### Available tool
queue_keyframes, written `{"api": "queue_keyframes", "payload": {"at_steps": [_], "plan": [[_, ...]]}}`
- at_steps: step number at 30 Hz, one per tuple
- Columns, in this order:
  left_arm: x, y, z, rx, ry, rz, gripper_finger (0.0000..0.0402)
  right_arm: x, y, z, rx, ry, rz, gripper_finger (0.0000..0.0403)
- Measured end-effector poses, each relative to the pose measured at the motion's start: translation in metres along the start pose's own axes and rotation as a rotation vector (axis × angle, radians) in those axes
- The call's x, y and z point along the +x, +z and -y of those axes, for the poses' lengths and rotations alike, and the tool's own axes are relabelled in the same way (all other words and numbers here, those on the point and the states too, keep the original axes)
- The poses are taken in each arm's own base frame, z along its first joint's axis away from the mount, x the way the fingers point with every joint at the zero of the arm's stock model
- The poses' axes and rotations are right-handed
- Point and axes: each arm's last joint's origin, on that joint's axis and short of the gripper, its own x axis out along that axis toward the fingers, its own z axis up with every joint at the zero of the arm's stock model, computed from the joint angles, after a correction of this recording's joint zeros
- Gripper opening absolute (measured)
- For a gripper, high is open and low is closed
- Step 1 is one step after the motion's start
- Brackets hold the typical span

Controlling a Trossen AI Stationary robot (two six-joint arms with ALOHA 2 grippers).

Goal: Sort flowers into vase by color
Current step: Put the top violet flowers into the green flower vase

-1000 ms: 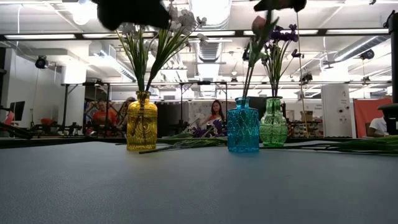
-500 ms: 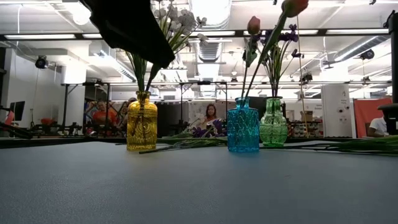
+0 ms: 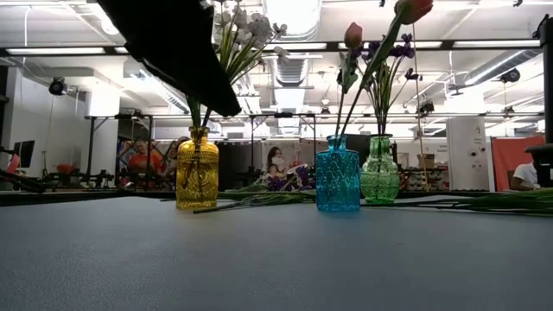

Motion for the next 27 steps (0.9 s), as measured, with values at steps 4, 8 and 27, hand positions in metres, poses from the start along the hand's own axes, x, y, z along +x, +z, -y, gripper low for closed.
{"api": "queue_keyframes", "payload": {"at_steps": [4,8,27], "plan": [[0.001,-0.001,0.0,-0.002,0.004,-0.003,0.0229,-0.004,-0.002,-0.005,0.004,0.03,-0.011,0.0275],[0.001,-0.001,0.0,-0.005,0.005,-0.002,0.0229,-0.008,-0.004,-0.01,0.013,0.059,-0.021,0.0276],[0.015,0.001,-0.011,-0.13,0.075,0.018,0.0229,-0.02,-0.02,-0.016,0.073,0.087,-0.141,0.0273]]}}
